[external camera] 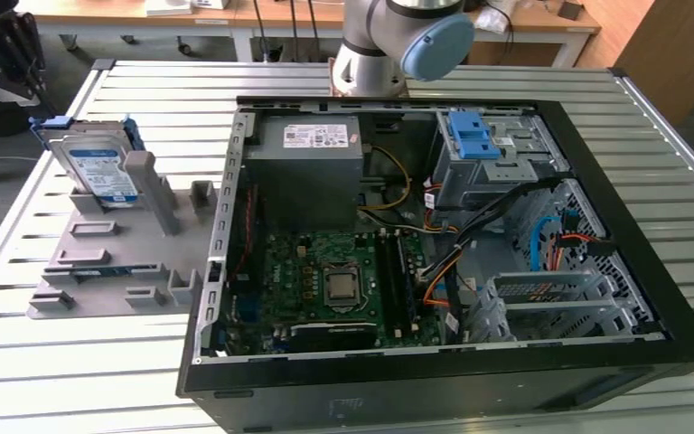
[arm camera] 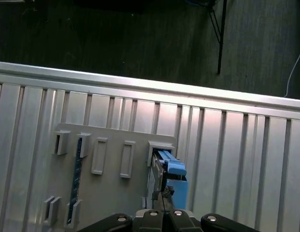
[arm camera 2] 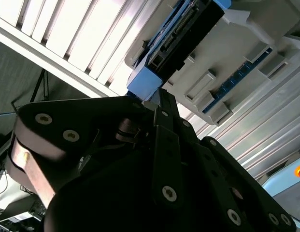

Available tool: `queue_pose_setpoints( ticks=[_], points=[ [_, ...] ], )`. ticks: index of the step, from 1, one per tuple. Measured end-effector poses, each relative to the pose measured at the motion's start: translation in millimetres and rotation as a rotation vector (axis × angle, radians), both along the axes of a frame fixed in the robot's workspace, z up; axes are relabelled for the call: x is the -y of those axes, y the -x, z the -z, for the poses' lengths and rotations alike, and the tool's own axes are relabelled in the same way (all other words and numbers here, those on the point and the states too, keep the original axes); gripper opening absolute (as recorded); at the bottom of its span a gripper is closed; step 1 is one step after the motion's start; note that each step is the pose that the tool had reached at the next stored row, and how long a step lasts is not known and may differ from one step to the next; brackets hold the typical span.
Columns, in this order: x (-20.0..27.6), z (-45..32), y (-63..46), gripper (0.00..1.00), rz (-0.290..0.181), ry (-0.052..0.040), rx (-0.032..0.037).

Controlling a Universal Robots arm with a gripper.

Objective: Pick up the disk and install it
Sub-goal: 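Pick up the disk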

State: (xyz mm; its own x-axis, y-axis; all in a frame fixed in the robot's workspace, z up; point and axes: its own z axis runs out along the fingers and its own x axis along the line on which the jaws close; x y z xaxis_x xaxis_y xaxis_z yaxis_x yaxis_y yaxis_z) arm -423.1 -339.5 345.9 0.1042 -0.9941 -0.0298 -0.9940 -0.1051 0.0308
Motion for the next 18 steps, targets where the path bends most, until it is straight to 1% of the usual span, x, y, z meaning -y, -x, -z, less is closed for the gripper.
queue_pose_setpoints(
  ticks=[1, 2, 3, 5, 6, 7, 8, 11, 13, 14, 18],
  points=[
    [-0.5, 0.7, 0.1, 0.11, 0.006, 0.0001, -0.0001],
    [-1.2, 1.2, 0.0, 0.17, 0.011, 0.0001, -0.0001],
    [-1.8, 1.5, 0.0, 0.17, 0.013, -0.0001, 0.0000],
    [-1.8, 1.5, 0.0, 0.29, 0.013, 0.0000, -0.0001],
    [-1.8, 1.5, 0.0, 0.29, 0.013, -0.0001, 0.0000],
    [-1.9, 1.6, 0.0, 0.35, 0.013, -0.0001, 0.0001],
    [-1.9, 1.6, 0.0, 0.35, 0.013, 0.0000, 0.0000],
    [-2.3, 3.0, 0.0, 0.53, 0.013, 0.0000, 0.0000],
    [-2.8, 6.2, 0.0, 0.53, 0.013, 0.0000, 0.0000],
    [-3.3, 8.0, 0.0, 0.59, 0.013, 0.0000, 0.0000],
    [-5.7, 15.4, 0.0, 0.59, 0.019, 0.0001, 0.0000]
  ],
)
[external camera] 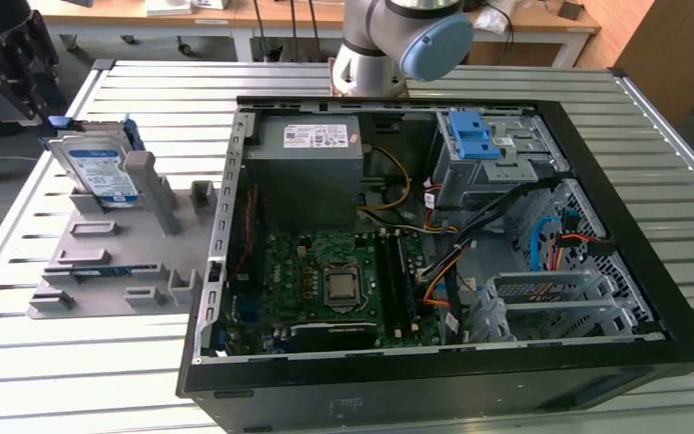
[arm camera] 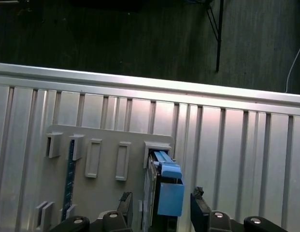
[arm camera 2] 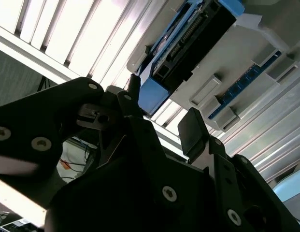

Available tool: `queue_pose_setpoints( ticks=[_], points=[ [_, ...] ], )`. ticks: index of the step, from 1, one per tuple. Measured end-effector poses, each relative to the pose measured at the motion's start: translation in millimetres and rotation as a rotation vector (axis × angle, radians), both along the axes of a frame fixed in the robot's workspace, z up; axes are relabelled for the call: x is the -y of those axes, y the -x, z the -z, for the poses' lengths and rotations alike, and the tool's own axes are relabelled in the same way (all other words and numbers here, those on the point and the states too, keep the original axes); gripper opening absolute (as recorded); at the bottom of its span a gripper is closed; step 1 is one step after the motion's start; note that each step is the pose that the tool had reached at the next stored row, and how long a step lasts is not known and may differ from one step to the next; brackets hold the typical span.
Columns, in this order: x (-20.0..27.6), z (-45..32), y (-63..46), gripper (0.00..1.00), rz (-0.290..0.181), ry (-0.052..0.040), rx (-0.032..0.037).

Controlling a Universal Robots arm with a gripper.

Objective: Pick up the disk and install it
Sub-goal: 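Pick up the disk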

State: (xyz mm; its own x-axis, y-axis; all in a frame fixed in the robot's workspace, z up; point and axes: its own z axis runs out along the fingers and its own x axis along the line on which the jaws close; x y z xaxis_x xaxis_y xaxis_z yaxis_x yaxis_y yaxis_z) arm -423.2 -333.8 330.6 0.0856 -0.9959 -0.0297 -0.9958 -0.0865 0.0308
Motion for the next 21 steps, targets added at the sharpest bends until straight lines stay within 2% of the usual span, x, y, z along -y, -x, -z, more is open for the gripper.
queue_pose_setpoints(
  ticks=[6, 19, 20, 21],
  points=[
    [-1.4, 6.4, 0.2, 0.59, 0.048, 0.0000, 0.0000],
    [-2.5, 19.8, 4.4, 0.57, 0.049, -0.0032, 0.0001],
    [-2.9, 20.2, 4.7, 0.51, 0.049, -0.0032, 0.0003],
    [-3.4, 20.7, 4.9, 0.51, 0.049, -0.0032, 0.0005]
  ],
)
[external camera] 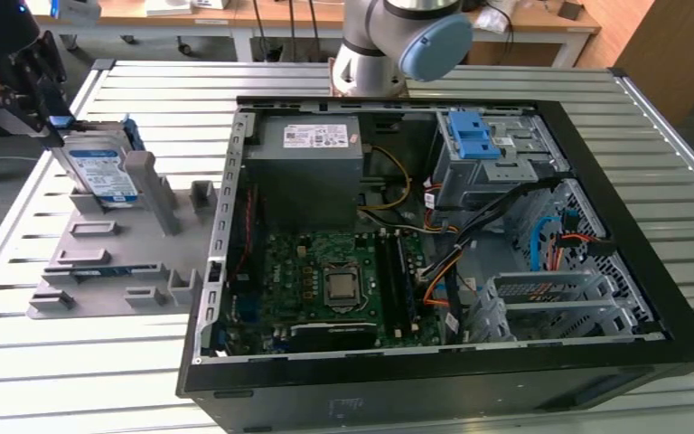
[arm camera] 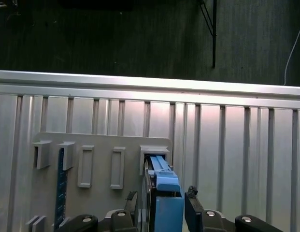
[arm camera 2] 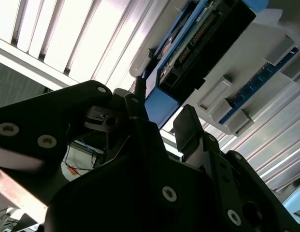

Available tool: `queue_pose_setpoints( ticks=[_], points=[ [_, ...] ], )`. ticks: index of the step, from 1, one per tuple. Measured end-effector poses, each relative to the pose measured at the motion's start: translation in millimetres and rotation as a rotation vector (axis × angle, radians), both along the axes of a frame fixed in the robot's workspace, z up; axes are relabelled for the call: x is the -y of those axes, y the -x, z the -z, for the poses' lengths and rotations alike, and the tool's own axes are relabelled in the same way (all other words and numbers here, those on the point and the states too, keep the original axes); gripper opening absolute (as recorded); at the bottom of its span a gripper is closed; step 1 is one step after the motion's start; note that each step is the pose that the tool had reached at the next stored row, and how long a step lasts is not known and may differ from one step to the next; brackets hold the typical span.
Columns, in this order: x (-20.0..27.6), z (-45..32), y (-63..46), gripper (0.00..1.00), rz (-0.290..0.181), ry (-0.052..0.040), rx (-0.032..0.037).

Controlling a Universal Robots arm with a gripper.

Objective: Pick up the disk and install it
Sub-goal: 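Pick up the disk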

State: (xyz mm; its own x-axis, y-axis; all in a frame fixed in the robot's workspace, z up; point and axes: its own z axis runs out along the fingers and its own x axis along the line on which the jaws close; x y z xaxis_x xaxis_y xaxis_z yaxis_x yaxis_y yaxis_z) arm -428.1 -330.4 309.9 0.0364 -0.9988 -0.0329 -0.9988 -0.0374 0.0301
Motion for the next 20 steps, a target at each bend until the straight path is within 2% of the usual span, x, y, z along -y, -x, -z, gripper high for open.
queue_pose_setpoints(
  ticks=[5, 15, 17, 20],
  points=[
    [-3.1, 3.6, 1.5, 0.51, 0.000, -0.0023, 0.0001],
    [-3.2, 13.6, 2.5, 0.51, 0.000, -0.0032, 0.0002],
    [-3.2, 15.4, 2.5, 0.51, 0.000, -0.0031, 0.0017],
    [-3.2, 18.1, 2.5, 0.51, 0.000, -0.0021, 0.0076]
  ],
)
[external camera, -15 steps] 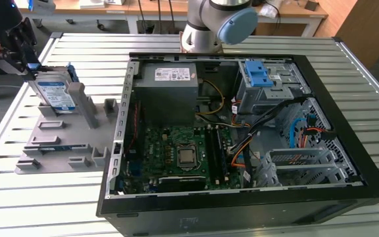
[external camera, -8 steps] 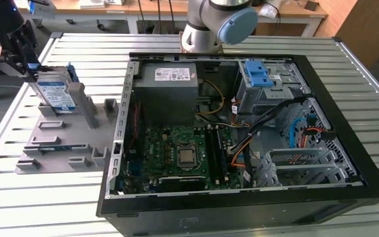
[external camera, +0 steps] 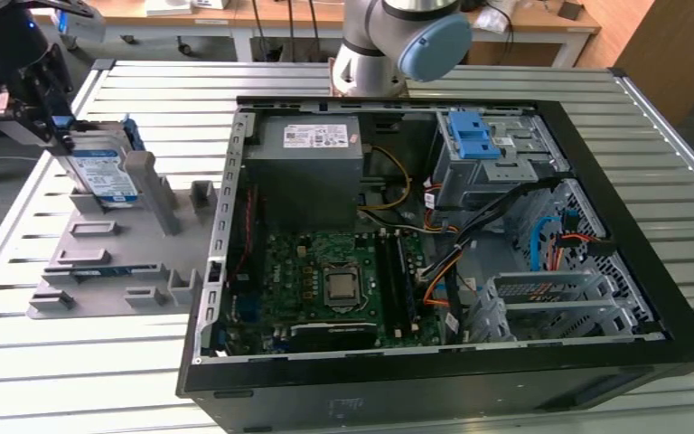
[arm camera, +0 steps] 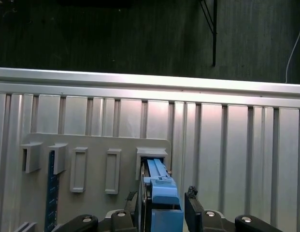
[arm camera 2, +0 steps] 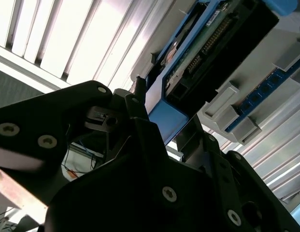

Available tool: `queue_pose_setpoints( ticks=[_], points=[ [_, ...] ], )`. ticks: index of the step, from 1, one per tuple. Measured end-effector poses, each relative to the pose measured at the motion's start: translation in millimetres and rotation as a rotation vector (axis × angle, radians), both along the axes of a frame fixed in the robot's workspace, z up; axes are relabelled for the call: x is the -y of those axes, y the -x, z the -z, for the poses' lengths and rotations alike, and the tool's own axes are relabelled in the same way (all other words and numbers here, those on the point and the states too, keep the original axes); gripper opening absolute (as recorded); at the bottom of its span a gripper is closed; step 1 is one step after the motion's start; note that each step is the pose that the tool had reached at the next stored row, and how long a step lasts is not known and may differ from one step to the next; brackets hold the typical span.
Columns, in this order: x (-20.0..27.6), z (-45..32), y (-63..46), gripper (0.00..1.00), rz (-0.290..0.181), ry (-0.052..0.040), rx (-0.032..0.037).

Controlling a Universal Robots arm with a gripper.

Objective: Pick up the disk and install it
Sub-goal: 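Pick up the disk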

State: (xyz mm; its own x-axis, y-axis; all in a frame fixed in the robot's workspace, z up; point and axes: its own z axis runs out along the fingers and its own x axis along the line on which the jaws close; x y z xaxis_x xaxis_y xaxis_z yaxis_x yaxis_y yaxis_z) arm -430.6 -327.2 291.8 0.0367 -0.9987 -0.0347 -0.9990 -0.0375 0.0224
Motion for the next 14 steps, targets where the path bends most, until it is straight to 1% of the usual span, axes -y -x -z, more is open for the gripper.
queue_pose_setpoints(
  ticks=[1, 2, 14],
  points=[
    [0.0, 1.0, 0.0, 0.51, 0.000, 0.0004, 0.0032],
    [0.0, 1.6, 0.0, 0.51, 0.000, 0.0003, 0.0049],
    [0.0, 2.2, 0.2, 0.51, 0.000, 0.0007, 0.0049]
  ],
)
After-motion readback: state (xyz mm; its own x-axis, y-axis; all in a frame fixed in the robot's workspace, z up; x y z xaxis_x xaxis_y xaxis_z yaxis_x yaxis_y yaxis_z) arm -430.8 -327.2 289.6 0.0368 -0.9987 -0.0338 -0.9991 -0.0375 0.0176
